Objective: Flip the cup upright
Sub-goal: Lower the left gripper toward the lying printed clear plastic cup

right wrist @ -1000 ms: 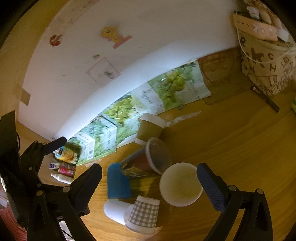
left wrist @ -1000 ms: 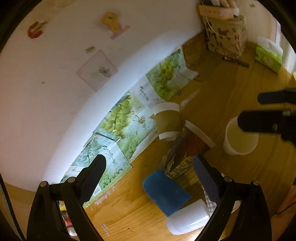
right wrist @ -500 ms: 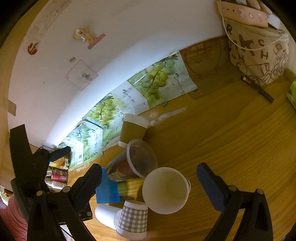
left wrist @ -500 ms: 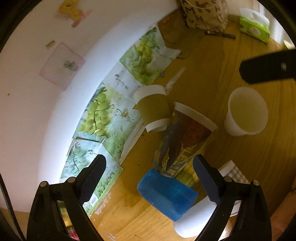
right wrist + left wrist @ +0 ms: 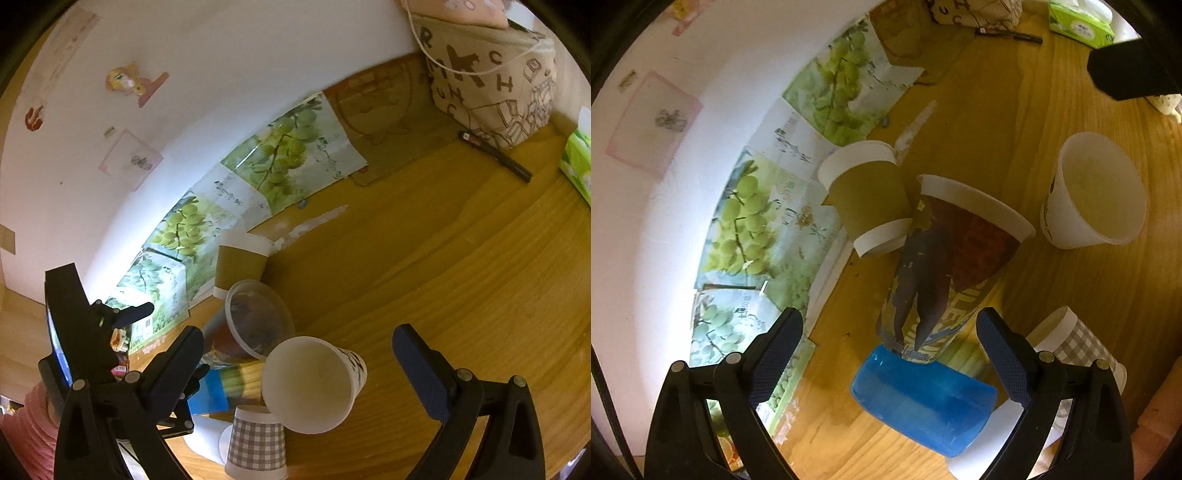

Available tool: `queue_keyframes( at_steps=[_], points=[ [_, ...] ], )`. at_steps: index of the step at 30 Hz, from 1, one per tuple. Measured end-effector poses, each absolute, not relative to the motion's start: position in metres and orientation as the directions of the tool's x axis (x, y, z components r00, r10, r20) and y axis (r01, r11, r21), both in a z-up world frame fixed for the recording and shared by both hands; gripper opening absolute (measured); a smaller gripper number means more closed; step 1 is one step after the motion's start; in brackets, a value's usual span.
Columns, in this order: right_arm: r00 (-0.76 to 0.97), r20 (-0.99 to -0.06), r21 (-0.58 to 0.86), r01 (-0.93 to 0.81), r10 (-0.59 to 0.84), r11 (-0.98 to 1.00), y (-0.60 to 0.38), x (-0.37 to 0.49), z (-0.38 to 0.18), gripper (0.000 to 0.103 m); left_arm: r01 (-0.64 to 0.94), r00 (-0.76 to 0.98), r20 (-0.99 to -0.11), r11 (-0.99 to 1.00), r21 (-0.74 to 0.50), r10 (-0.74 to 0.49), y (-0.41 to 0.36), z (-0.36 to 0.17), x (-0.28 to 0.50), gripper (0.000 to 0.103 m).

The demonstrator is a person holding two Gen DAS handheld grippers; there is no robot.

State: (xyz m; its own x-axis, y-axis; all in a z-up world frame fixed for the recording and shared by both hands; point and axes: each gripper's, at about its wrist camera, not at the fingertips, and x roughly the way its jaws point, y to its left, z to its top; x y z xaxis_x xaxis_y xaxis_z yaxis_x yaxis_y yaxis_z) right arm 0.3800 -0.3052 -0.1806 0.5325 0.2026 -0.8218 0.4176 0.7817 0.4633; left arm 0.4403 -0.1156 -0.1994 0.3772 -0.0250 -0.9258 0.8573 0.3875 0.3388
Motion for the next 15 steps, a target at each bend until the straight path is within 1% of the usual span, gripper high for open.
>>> queue_keyframes(
  at_steps=[13,15],
  points=[
    [0.521,-0.833,0.455,0.447,0.189,0.770,-0.311,0.378,-0.184,0.103,0.894,0.302,-0.953,0.355,0.272,-0.031,-0.124,-0.221,0.453,0.096],
    [0.518,-0.835,0.452,0.449,0.188,0.771,-0.311,0.379,-0.184,0.103,0.899,0.285,-0.958,0.355,0.254,-0.036,-0.124,-0.223,0.455,0.094]
  ],
)
